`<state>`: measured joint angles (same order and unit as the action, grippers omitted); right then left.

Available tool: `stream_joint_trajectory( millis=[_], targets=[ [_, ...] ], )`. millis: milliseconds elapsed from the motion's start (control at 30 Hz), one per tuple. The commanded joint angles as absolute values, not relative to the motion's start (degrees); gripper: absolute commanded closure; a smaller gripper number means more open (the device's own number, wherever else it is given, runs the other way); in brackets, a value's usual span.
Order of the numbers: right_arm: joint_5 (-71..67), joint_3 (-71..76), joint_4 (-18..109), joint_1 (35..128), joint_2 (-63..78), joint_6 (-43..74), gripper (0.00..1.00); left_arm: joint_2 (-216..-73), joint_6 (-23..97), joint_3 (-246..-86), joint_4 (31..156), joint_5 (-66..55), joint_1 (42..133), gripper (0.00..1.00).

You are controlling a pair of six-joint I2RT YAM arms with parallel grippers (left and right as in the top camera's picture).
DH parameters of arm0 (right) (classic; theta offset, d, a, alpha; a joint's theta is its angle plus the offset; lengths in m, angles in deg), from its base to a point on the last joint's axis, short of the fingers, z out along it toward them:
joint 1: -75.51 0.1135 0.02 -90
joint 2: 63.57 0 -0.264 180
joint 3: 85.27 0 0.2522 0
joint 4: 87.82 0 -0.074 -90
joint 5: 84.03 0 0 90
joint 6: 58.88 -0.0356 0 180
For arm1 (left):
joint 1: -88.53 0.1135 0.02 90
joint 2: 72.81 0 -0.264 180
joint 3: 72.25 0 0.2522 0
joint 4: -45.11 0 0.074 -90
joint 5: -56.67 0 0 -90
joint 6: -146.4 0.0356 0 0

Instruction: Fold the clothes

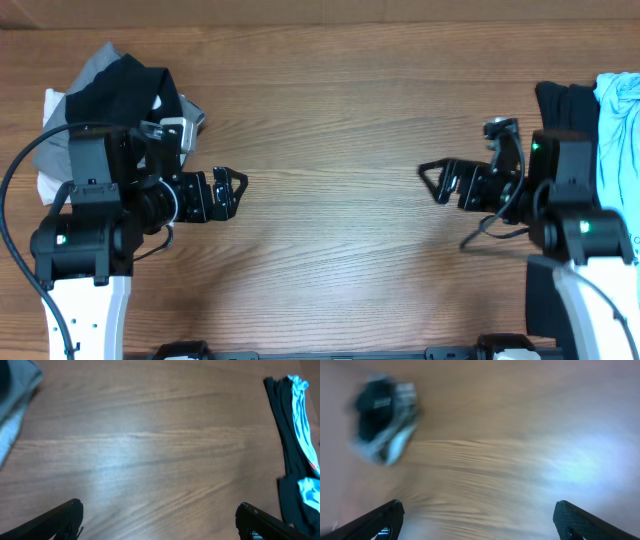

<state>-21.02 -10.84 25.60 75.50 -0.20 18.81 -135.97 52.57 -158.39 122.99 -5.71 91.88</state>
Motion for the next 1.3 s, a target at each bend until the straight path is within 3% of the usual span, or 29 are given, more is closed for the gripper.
stream_joint_trajectory(
  millis=[0, 267, 400, 467, 567, 800, 1033, 1267],
  targets=[
    [-6.79, -4.27, 21.78, 70.32, 5.27, 11.36, 0.00, -136.45, 54.36, -160.01, 123.58, -3.70, 91.49, 0.00],
    [0.64, 4.37, 20.31, 53.40, 15.91, 9.17, 0.00, -136.45, 54.29, -160.01, 123.38, -3.70, 91.49, 0.00],
    [4.82, 4.37, 20.70, 44.18, 21.79, 3.53, 0.07, -136.45, 54.27, -160.01, 123.56, -3.68, 91.49, 0.00],
    [5.32, 4.37, 21.75, 40.22, 24.94, 1.56, 0.00, -136.45, 54.27, -160.01, 123.60, -3.70, 91.49, 0.00],
    [8.40, 4.37, 23.79, 34.71, 29.57, -0.67, 0.00, -136.45, 54.27, -160.01, 123.67, -3.68, 91.49, 0.00],
    [10.50, 4.26, 22.78, 24.64, 34.82, -0.64, 0.08, -136.45, 54.29, -160.01, 125.15, -3.70, 91.49, 0.00],
    [11.27, 3.34, 23.33, 20.05, 38.18, -1.08, 0.16, -136.45, 54.29, -160.01, 126.18, -3.88, 91.49, 0.00],
    [11.20, 1.61, 21.91, 20.53, 39.95, -1.08, 0.04, -136.45, 54.32, -160.01, 126.07, -3.92, 91.49, 0.00]
  ],
)
